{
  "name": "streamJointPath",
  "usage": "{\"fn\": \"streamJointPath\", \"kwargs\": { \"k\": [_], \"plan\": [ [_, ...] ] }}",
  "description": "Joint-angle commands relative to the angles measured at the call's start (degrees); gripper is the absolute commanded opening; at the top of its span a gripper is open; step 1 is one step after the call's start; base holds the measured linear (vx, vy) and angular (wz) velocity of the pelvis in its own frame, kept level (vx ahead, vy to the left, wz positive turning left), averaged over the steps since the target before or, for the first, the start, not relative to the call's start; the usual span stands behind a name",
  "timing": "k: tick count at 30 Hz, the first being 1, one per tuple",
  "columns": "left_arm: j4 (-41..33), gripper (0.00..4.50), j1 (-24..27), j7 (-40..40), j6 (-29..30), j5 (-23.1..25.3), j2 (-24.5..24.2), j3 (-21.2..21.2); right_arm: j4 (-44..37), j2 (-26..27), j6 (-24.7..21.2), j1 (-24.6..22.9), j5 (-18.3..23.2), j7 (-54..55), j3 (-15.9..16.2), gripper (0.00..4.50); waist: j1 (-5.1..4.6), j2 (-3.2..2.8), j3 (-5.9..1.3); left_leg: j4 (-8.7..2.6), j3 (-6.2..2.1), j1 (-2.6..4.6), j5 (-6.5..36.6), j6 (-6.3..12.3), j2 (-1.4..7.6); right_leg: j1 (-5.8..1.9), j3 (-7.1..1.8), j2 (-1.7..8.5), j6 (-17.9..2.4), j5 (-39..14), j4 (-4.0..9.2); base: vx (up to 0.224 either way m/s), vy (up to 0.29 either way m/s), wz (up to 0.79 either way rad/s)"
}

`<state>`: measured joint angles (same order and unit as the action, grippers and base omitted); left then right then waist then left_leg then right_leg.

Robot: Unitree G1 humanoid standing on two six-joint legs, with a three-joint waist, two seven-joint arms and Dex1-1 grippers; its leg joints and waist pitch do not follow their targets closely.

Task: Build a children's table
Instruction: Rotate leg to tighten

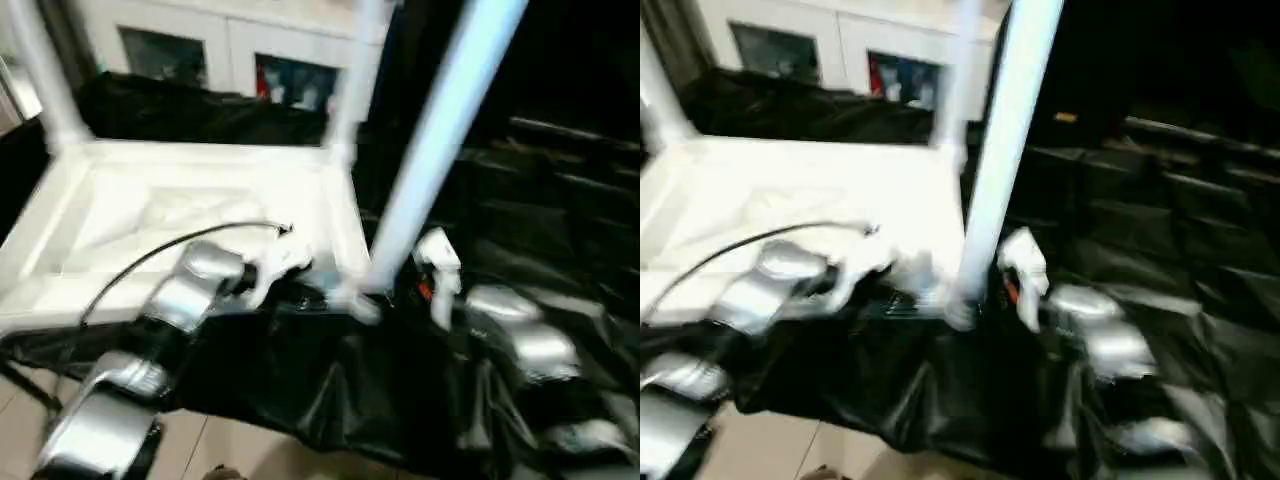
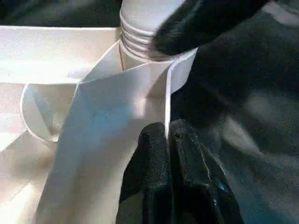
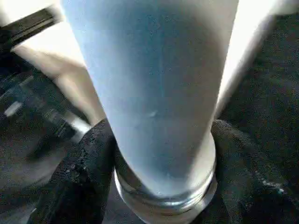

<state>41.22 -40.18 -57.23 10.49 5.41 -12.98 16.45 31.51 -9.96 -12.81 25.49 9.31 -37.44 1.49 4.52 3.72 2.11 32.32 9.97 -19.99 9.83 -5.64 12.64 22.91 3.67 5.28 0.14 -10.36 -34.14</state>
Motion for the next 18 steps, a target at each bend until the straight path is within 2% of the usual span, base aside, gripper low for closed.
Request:
{"fn": "streamJointPath", "kwargs": {
  "k": [1, 3, 4, 6, 7, 9, 12, 15, 16, 17, 18],
  "plan": [
    [3.1, 0.0, -1.5, 7.9, 1.9, 0.9, 4.6, 0.1, 6.1, 3.7, -2.5, 0.4, -2.2, 11.5, -0.4, 2.68, -0.29, -0.96, -2.54, -4.12, -0.08, 0.52, 20.2, -2.18, 0.29, -1.49, -1.89, 2.53, -7.4, -24.6, 5.14, 0.0, 0.0, 0.0],
    [3.8, 0.0, -1.9, 9.8, 2.1, 1.0, 5.9, 0.0, 7.4, 5.2, -2.4, 1.0, -2.2, 14.8, -1.2, 2.68, -0.42, -0.61, -2.58, -4.18, -0.17, 0.4, 20.9, -2.17, 0.19, -1.7, -1.69, 2.42, -6.7, -25.2, 5.37, 0.0, 0.0, 0.0],
    [4.7, 0.0, -2.4, 11.7, 2.1, 1.2, 8.0, 0.4, 9.5, 7.3, -1.5, 2.2, -2.1, 19.5, -2.2, 2.68, -0.55, -0.8, -2.55, -4.13, -0.07, 0.52, 21.6, -1.88, 0.19, -1.38, -1.82, 2.42, -6.8, -24.9, 5.52, 0.0, 0.0, 0.0],
    [5.2, 0.0, -2.6, 12.2, 1.6, 1.5, 9.5, 0.8, 10.7, 8.9, -0.3, 3.1, -2.1, 20.7, -2.3, 2.68, -0.79, -0.78, -2.64, -4.14, -0.16, 0.44, 21.9, -1.72, 0.11, -1.41, -1.75, 2.34, -6.6, -24.7, 5.56, 0.0, 0.0, 0.0],
    [5.4, 0.0, -2.7, 12.0, 1.3, 1.5, 10.3, 1.0, 11.1, 9.7, 0.8, 3.5, -2.6, 20.7, -1.9, 3.03, -0.75, -0.68, -2.6, -4.12, -0.14, 0.45, 22.1, -1.37, 0.06, -1.36, -1.71, 2.3, -6.4, -24.8, 5.67, 0.0, 0.0, 0.0],
    [5.6, 0.0, -2.7, 11.3, 0.9, 1.2, 11.5, 1.1, 10.8, 10.9, 2.3, 3.8, -3.6, 19.4, -0.5, 3.38, -0.77, -0.69, -2.58, -4.18, -0.19, 0.2, 22.1, -0.92, 0.06, -1.49, -1.74, 2.35, -6.3, -24.7, 5.65, 0.0, 0.0, 0.0],
    [5.7, 0.0, -2.5, 10.2, 0.1, 1.4, 10.7, 1.3, 9.7, 10.4, 3.8, 3.7, -4.1, 16.3, 0.9, 3.74, -0.7, -0.69, -2.64, -4.26, -0.16, 0.15, 21.3, -0.64, 0.18, -1.58, -1.88, 2.27, -6.9, -22.5, 5.39, 0.0, 0.0, 0.0],
    [6.0, 0.0, -2.3, 9.5, -0.7, 1.5, 9.5, 1.3, 8.6, 8.8, 5.5, 3.4, -3.7, 12.0, 2.1, 3.74, -0.64, -0.71, -2.64, -4.26, -0.1, 0.0, 21.1, -0.14, 0.22, -1.79, -1.89, 2.28, -7.4, -20.9, 5.3, 0.0, 0.0, 0.0],
    [5.9, 0.0, -2.2, 9.0, -0.8, 1.5, 8.9, 1.2, 7.8, 7.8, 5.8, 3.1, -3.4, 10.0, 2.6, 3.74, -0.68, 0.02, -2.61, -4.24, -0.03, -0.12, 20.9, 0.16, 0.22, -1.85, -1.86, 2.26, -7.4, -21.1, 5.33, 0.0, 0.0, 0.0],
    [5.7, 0.0, -2.1, 8.5, -0.9, 1.6, 8.5, 1.1, 7.0, 6.9, 5.9, 2.8, -3.3, 8.1, 2.9, 3.74, -0.46, -0.33, -2.66, -4.22, -0.05, -0.09, 20.3, 0.48, 0.25, -1.93, -1.92, 2.41, -7.6, -20.9, 5.21, 0.0, 0.0, 0.0],
    [5.4, 0.0, -1.9, 7.5, -1.3, 1.5, 7.7, 1.1, 5.8, 5.4, 6.1, 2.4, -3.2, 5.3, 3.4, 3.74, -0.46, -0.32, -2.63, -4.22, -0.03, -0.13, 19.9, 0.63, 0.26, -1.95, -1.92, 2.41, -7.7, -20.6, 5.21, 0.0, 0.0, 0.0]
  ]
}}
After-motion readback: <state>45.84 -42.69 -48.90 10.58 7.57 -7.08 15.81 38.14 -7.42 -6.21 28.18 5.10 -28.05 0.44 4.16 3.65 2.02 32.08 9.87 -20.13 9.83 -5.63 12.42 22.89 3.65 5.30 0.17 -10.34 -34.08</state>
